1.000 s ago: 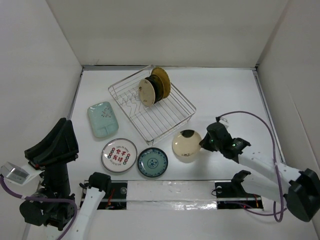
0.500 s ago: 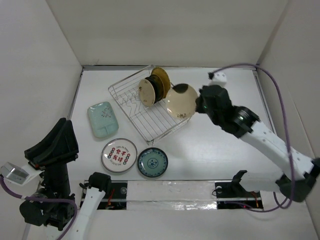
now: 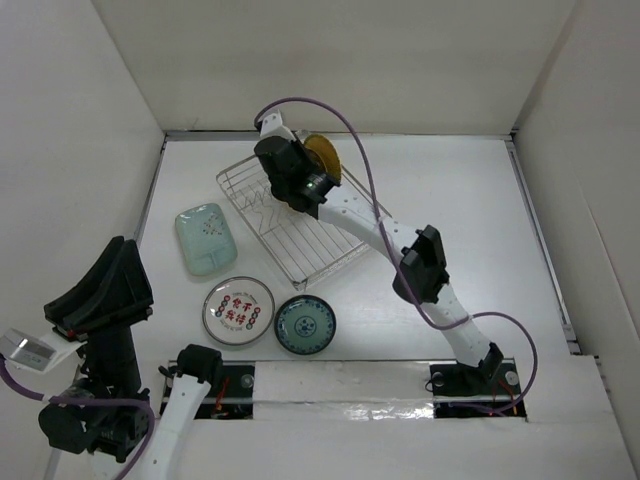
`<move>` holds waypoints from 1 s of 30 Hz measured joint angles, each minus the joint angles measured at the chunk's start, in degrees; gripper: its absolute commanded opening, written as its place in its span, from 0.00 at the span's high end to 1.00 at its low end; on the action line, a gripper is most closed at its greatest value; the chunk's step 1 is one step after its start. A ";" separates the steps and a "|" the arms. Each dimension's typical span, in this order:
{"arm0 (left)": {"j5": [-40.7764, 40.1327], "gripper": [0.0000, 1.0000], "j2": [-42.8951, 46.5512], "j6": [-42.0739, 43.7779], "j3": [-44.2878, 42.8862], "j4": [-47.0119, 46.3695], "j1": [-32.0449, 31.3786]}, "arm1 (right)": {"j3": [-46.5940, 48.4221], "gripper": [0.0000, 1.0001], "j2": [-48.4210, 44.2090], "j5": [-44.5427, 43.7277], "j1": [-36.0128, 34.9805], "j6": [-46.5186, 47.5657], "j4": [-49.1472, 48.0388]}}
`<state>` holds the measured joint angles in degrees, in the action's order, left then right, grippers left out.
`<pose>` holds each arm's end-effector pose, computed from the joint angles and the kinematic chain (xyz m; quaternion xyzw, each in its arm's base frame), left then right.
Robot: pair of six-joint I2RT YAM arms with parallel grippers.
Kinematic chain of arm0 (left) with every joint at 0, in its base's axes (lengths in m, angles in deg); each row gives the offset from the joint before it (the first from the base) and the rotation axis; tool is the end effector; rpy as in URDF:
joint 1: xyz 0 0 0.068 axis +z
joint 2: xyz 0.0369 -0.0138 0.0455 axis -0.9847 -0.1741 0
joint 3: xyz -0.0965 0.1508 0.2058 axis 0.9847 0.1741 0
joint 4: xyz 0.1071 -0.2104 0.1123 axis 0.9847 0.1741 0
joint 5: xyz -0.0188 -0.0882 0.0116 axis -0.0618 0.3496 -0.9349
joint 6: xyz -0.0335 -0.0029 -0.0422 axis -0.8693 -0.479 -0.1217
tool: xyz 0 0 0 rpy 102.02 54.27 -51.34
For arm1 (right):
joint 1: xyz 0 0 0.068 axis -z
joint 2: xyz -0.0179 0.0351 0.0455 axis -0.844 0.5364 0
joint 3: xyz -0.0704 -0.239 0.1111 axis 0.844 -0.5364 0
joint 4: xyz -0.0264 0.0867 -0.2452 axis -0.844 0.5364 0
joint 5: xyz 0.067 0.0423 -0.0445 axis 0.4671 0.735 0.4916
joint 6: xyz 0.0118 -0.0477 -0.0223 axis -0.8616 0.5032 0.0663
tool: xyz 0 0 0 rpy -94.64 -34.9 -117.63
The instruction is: Load the plates into the dish rack
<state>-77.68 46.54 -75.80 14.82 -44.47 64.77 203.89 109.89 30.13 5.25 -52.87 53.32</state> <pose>-0.0450 0.0173 0.4393 -0.0793 0.2931 -0.2772 0.9116 0.3503 0.4055 0.3448 -0.1567 0.7561 -0.1806 0.6092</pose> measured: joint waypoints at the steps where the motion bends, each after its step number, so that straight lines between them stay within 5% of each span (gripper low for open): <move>1: -0.09 0.71 0.04 0.07 0.00 -0.04 0.00 | 0.17 1.00 1.07 -0.52 -0.20 1.86 -0.87; 21: -0.48 0.71 0.09 0.52 0.00 -0.04 0.04 | -3.54 1.00 6.14 -0.94 -2.99 4.94 -7.37; 24: -0.48 0.71 0.09 0.55 0.00 -0.04 0.04 | -3.58 0.80 6.14 -0.33 -2.99 2.78 -7.32; 25: -0.48 0.71 0.09 0.55 0.00 -0.04 0.04 | -3.89 0.62 6.14 -0.13 -2.95 1.81 -7.34; 26: -0.46 0.71 0.09 0.55 0.00 -0.04 0.04 | -4.50 0.55 6.01 0.00 -2.95 0.74 -7.52; 30: -0.44 0.71 0.09 0.55 0.00 -0.07 0.04 | -12.50 0.40 2.75 1.60 -3.02 -2.32 -7.67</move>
<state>-78.12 46.63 -75.26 14.82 -44.54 64.82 191.38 112.65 31.72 2.23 -55.18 45.64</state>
